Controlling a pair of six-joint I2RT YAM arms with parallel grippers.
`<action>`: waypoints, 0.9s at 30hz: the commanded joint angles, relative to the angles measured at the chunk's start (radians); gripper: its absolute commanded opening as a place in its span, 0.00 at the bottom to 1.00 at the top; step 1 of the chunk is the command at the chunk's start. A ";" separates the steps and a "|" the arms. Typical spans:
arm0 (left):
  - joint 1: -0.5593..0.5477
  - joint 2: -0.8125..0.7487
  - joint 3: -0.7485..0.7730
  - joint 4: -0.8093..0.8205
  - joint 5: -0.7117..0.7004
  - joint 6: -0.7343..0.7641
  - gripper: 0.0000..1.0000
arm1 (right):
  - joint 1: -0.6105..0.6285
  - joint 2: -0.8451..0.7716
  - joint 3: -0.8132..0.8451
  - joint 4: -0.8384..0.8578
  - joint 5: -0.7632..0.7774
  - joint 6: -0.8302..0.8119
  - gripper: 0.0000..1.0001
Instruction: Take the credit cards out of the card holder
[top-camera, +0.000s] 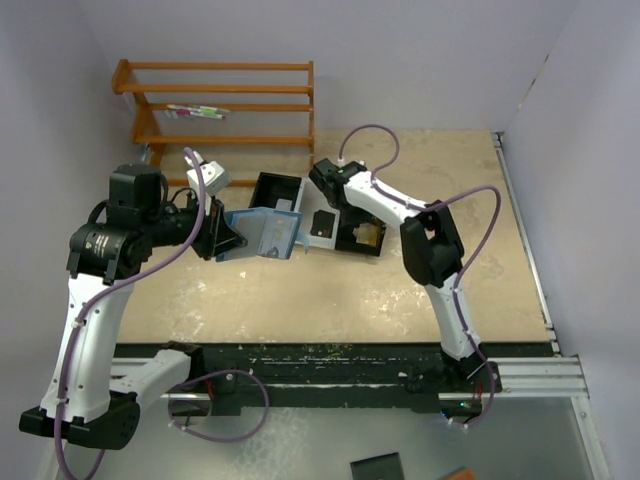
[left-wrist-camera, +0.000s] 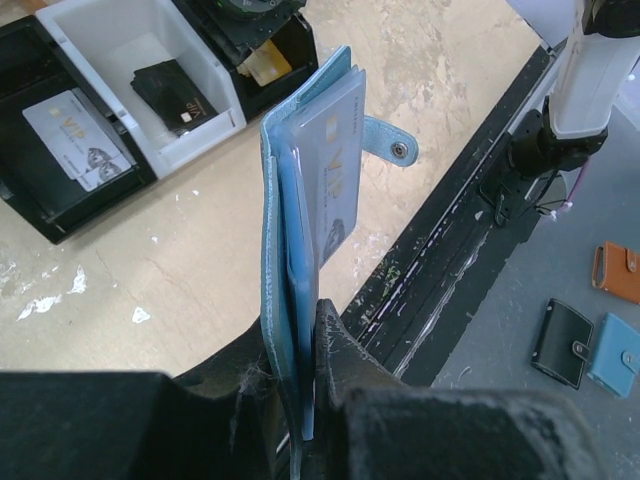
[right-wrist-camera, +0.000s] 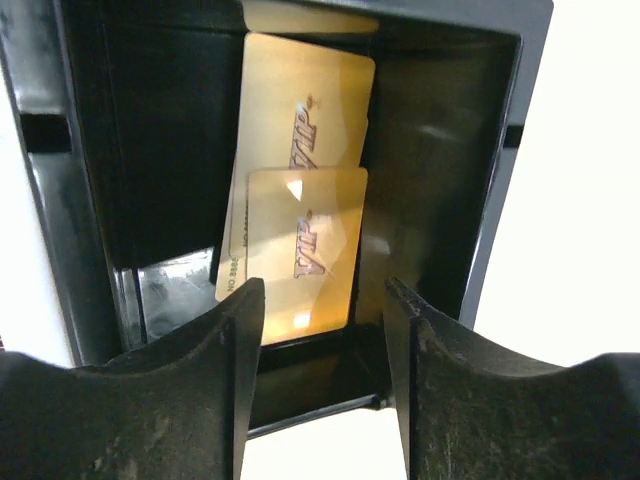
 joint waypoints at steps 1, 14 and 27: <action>0.002 -0.006 0.032 0.026 0.045 0.012 0.00 | -0.005 -0.088 0.061 0.023 -0.044 0.023 0.58; 0.002 0.001 0.042 0.089 0.147 -0.075 0.00 | -0.005 -0.632 -0.124 0.344 -0.408 -0.090 0.66; 0.003 0.026 0.044 0.334 0.309 -0.380 0.00 | 0.130 -1.316 -1.023 1.331 -1.003 0.021 0.96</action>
